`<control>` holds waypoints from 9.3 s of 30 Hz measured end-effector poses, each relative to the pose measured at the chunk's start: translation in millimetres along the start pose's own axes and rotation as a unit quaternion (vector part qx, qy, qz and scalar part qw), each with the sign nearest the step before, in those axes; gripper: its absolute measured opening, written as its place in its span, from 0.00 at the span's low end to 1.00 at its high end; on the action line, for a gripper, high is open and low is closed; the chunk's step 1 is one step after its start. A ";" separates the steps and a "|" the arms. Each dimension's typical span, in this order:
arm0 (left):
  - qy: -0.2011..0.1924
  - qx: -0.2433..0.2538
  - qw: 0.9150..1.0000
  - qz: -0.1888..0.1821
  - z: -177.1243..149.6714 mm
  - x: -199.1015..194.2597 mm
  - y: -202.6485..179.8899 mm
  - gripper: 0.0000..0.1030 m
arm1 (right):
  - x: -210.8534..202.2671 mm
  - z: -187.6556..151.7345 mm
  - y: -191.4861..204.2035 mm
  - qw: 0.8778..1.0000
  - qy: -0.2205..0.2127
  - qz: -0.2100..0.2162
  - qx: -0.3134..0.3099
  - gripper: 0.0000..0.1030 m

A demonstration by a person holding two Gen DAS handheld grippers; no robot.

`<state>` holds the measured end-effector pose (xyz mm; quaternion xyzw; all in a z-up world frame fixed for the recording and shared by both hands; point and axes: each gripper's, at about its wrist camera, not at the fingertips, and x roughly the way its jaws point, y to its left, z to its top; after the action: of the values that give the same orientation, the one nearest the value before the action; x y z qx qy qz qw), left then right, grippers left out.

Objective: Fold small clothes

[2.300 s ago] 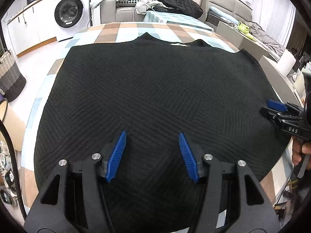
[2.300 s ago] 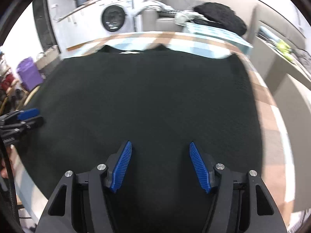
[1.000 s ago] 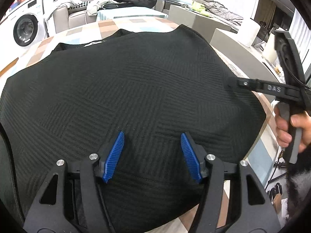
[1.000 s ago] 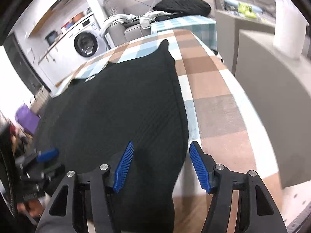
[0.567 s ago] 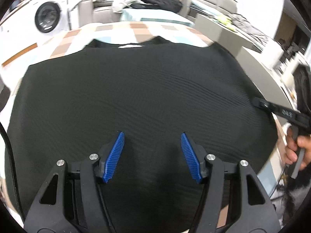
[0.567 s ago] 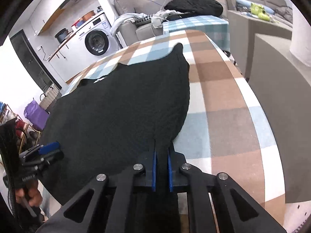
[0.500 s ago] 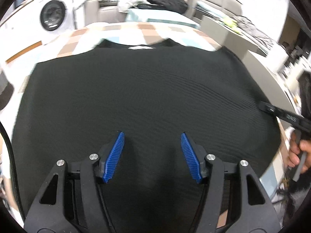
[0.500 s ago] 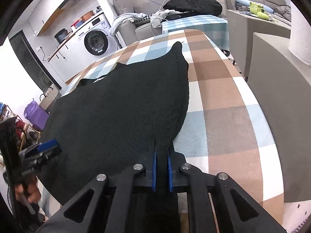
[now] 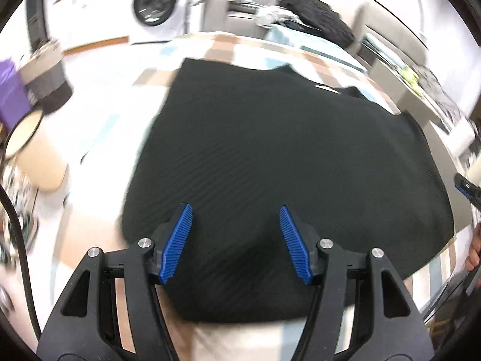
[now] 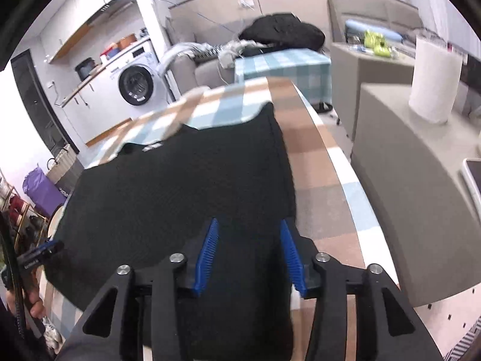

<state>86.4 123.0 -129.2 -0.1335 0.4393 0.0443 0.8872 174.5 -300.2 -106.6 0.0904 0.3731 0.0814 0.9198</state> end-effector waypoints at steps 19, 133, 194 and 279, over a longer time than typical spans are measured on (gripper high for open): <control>-0.015 -0.087 0.993 -0.078 -8.4 12.4 31.5 0.58 | 32.0 -27.6 136.8 0.988 0.058 0.113 -0.087 0.64; 0.008 0.188 0.960 -0.208 4.4 13.7 -134.8 0.63 | -24.5 -37.0 56.8 0.983 0.047 0.146 0.102 0.09; 0.074 0.217 0.956 -0.182 -18.6 31.6 -120.4 0.67 | -11.5 -26.8 39.5 0.982 0.122 0.132 -0.065 0.04; 0.079 0.222 0.948 -0.213 -17.0 44.4 -171.9 0.68 | -3.3 -55.2 0.4 0.990 0.118 0.071 -0.037 0.29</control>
<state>134.1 -48.5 -140.1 -0.0266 0.4678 -0.2556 0.8457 133.4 -294.7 -143.3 0.0721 0.4686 0.1705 0.8638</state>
